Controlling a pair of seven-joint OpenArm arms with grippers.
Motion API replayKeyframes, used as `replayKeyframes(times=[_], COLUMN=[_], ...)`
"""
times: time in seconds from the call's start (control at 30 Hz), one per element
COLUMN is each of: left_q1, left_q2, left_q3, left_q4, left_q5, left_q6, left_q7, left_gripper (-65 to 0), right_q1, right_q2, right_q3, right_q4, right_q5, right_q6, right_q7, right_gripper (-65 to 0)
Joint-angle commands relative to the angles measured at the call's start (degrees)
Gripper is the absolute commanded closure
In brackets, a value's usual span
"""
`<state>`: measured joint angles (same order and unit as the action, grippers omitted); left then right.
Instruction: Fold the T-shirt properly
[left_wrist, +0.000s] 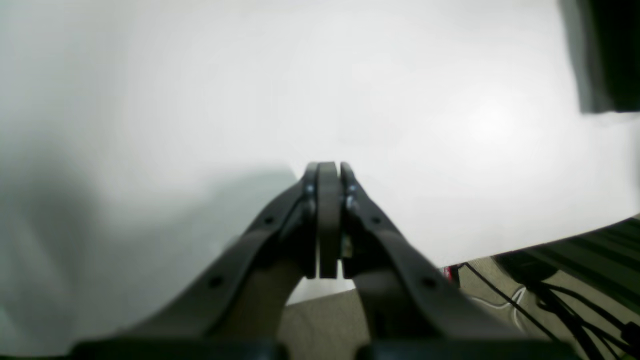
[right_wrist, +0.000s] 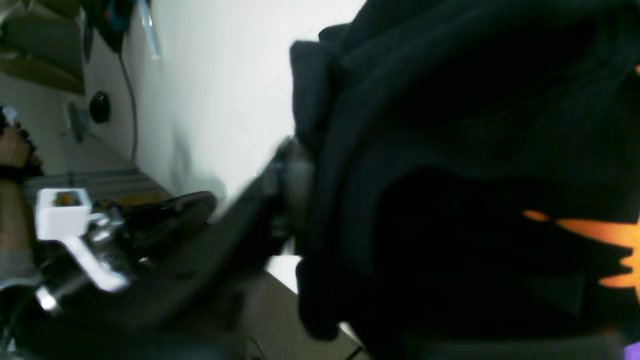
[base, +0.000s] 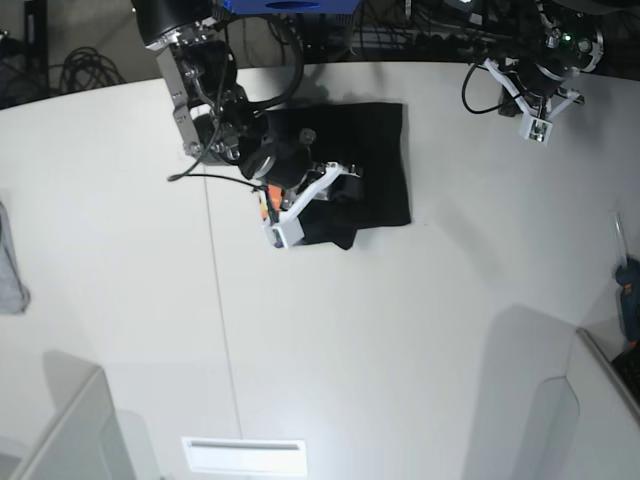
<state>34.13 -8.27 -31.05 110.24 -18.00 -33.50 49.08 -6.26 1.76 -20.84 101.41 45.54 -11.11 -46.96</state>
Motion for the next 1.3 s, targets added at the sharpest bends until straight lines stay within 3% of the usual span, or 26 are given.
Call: replayKeyframes(times=[0.0, 0.1, 0.3, 0.7, 0.87, 1.1, 1.27], left_q1=[0.29, 0.29, 0.29, 0.29, 0.02, -0.06, 0.02], left_q2=[-0.47, -0.47, -0.56, -0.56, -0.56, -0.56, -0.56], left_q3=[-1.08, -2.84, -5.83, -7.24, -8.12, -9.35, -9.44], left_q4=[0.75, 0.67, 0.67, 0.67, 0.58, 0.58, 0.58], left_q5=[-0.42, -0.42, -0.42, -0.42, -0.42, -0.42, -0.42], left_q6=[-0.57, -0.57, -0.66, -0.66, -0.66, -0.66, -0.66], left_q7=[-0.86, -0.86, -0.86, -0.86, -0.86, -0.86, -0.86], left_gripper=[0.0, 0.0, 0.0, 0.0, 0.0, 0.0, 0.0], right_q1=[0.68, 0.77, 0.77, 4.81, 6.83, 12.28, 15.98], right_q2=[-0.05, -0.05, -0.05, 0.39, -0.05, -0.22, -3.56], right_q3=[0.14, 0.14, -0.21, -8.48, -10.15, -18.76, -23.77], right_q4=[0.53, 0.18, 0.18, 0.18, -1.32, -6.5, -10.02], right_q5=[0.66, 0.66, 0.48, 0.31, 0.31, 0.4, 0.4], right_q6=[0.43, 0.43, 0.43, 0.35, 0.35, 0.35, 0.35], right_q7=[0.59, 0.67, 0.5, 0.32, -3.02, -2.84, -3.19], right_gripper=[-20.4, -28.4, -28.4, -28.4, -28.4, -28.4, -28.4])
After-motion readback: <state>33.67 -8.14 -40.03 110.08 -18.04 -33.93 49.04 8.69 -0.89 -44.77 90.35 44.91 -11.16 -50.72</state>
